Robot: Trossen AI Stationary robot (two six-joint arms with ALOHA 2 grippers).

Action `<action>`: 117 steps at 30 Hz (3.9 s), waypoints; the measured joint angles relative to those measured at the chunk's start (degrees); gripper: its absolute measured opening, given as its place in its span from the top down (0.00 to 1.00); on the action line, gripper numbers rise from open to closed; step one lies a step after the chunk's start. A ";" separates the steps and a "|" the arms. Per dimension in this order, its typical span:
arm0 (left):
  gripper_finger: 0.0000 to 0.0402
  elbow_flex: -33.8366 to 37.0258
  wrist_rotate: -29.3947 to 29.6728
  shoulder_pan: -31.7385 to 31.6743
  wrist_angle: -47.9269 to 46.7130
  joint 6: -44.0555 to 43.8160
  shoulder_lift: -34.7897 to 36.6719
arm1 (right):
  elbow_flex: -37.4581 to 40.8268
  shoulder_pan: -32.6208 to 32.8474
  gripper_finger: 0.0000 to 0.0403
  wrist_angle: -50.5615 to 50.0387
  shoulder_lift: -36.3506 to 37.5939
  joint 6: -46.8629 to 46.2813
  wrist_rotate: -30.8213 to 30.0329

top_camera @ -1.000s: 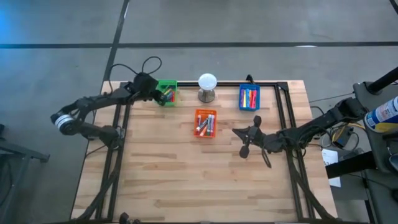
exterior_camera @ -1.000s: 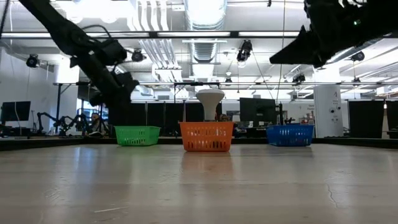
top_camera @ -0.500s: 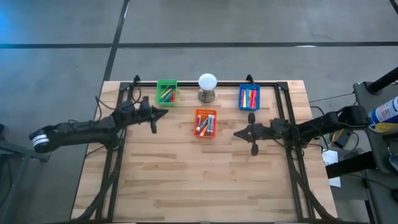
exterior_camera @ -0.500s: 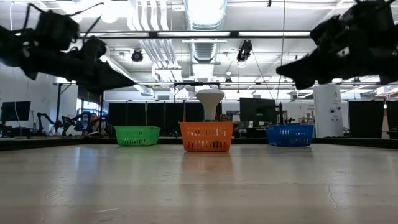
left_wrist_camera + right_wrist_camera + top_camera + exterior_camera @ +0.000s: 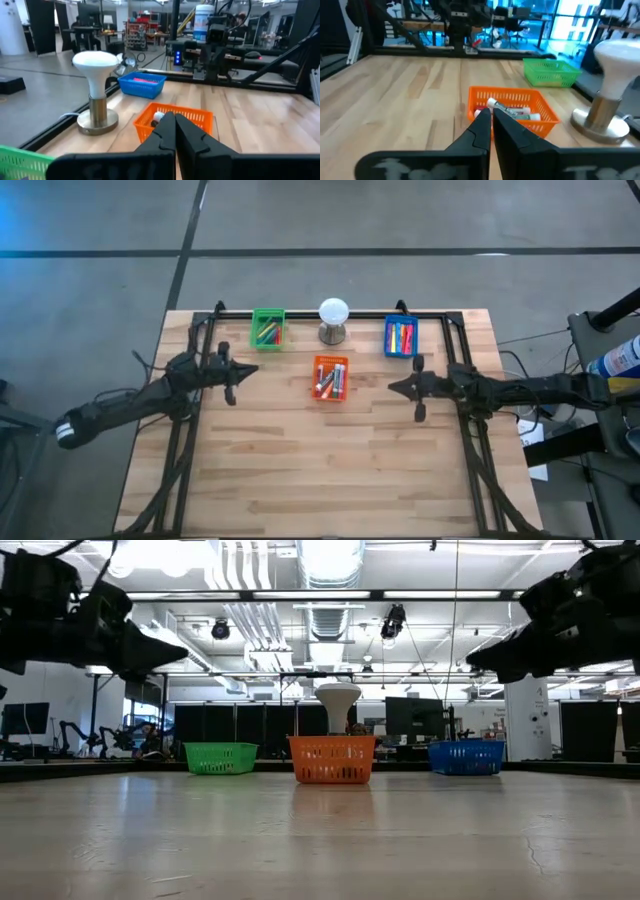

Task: Pick & Place Markers
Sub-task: Return to Home Position

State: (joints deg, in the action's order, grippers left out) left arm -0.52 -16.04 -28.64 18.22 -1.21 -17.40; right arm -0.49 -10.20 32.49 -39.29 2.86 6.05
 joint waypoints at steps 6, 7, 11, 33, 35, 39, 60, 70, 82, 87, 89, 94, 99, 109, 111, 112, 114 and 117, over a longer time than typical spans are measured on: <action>1.00 0.00 -1.11 0.00 -9.06 0.34 10.00 | 0.00 0.00 0.97 -7.51 12.47 1.92 -0.42; 1.00 0.02 -1.16 0.00 -10.50 0.38 11.72 | 0.00 0.00 0.97 -8.85 14.10 2.12 -0.54; 1.00 0.03 -0.89 0.02 -14.93 0.29 17.31 | 0.00 0.01 0.97 -14.28 20.69 2.34 -1.72; 1.00 0.11 4.94 0.22 -11.94 -2.77 17.34 | -0.05 0.20 0.97 -31.01 39.30 -2.70 -10.66; 1.00 0.11 7.67 0.22 -11.82 -2.81 17.34 | -0.05 0.22 0.97 -31.01 39.30 -3.05 -11.10; 1.00 0.14 15.70 0.20 -12.44 -2.75 17.34 | -0.05 -0.01 0.97 -30.56 39.24 -3.39 -13.98; 1.00 0.16 16.88 0.37 -18.03 -10.78 15.40 | -0.05 0.04 0.97 -30.56 29.10 -4.86 -13.58; 1.00 0.18 16.93 0.37 -18.12 -10.83 15.37 | -0.05 0.07 0.97 -30.53 25.73 -8.75 -13.55; 1.00 0.18 16.97 0.37 -18.19 -10.81 15.37 | -0.05 0.06 0.97 -30.51 25.28 -8.51 -13.56; 1.00 0.18 16.97 0.37 -18.21 -10.80 15.37 | -0.05 0.07 0.97 -30.53 25.27 -8.49 -13.58; 1.00 0.18 16.97 0.37 -18.20 -10.82 15.37 | -0.05 0.06 0.97 -30.52 25.27 -8.51 -13.58; 1.00 0.18 16.97 0.37 -18.21 -10.82 15.37 | -0.05 0.05 0.97 -30.51 25.27 -8.50 -13.58; 1.00 0.18 16.98 0.37 -18.21 -10.80 15.37 | -0.05 0.07 0.97 -30.51 25.27 -8.69 -13.58; 1.00 0.18 16.97 0.37 -18.21 -10.82 15.37 | -0.05 0.05 0.97 -30.53 25.27 -8.68 -13.58; 1.00 0.18 16.99 0.37 -18.21 -10.81 15.37 | -0.05 0.07 0.97 -30.53 25.27 -8.71 -13.58; 1.00 0.18 16.98 0.37 -18.21 -10.81 15.37 | -0.05 0.07 0.97 -30.53 25.27 -8.67 -13.58; 1.00 0.18 16.98 0.37 -18.21 -10.80 15.37 | -0.05 0.06 0.97 -30.53 25.27 -8.47 -13.58; 1.00 0.18 16.98 0.37 -18.21 -10.81 15.37 | -0.05 0.06 0.97 -30.51 25.27 -8.72 -13.58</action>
State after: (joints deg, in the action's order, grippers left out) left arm -0.34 0.94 -28.27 0.01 -12.01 -2.02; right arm -0.54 -10.13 1.97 -14.02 -5.86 -7.53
